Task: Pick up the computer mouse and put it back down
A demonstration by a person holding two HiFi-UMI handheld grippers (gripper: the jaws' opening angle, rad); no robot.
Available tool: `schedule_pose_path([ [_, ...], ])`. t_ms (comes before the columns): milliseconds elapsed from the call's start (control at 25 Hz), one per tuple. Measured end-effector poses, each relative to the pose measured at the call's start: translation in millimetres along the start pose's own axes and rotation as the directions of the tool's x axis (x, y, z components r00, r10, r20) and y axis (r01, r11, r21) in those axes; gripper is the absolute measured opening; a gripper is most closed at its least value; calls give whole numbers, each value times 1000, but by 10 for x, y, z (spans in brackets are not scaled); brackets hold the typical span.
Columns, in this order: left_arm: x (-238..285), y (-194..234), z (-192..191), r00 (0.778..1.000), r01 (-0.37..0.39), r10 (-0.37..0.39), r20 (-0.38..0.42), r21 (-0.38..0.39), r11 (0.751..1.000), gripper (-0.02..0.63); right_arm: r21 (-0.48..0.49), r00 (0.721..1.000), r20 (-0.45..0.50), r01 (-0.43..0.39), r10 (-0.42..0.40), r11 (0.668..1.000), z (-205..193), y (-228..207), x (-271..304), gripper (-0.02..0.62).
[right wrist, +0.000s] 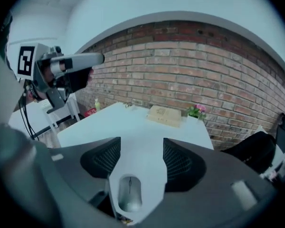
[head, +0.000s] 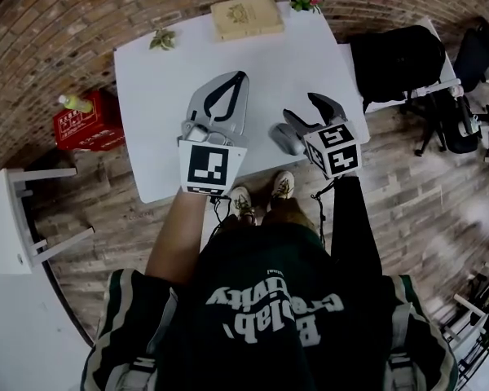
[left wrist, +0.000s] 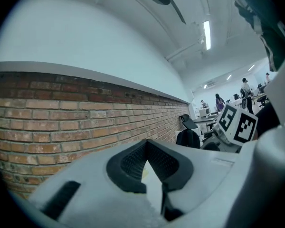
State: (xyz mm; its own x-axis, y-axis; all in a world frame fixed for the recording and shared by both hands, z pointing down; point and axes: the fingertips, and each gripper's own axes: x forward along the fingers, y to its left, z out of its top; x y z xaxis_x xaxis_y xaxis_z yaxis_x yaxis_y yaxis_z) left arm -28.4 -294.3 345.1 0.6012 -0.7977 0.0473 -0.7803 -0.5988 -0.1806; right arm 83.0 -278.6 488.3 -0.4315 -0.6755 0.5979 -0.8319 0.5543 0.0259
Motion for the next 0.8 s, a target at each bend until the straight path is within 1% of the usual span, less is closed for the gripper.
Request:
schedule_pose_path([
  [160,-3,19,-16,1000,-15,15,1,-7,1000,5,14,989,-135,-56,57,998,-336,99,162,293],
  [360,1,25,-108,1000,-18,18,-18,-21,1000,3,33,955,-272,-109,114,993,-718,219,333,309],
  [480,8,37,-141,1000,-21,21,-22,-24,999,4,51,924,-352,-141,150,989,-942,296,416,340],
  [640,6,42,-215,999,-22,21,-36,-35,999,5,75,874,-449,-169,184,983,-1249,371,492,367],
  [800,3,51,-276,999,-20,18,-48,-46,999,5,70,831,-529,-160,173,985,-1444,364,545,382],
])
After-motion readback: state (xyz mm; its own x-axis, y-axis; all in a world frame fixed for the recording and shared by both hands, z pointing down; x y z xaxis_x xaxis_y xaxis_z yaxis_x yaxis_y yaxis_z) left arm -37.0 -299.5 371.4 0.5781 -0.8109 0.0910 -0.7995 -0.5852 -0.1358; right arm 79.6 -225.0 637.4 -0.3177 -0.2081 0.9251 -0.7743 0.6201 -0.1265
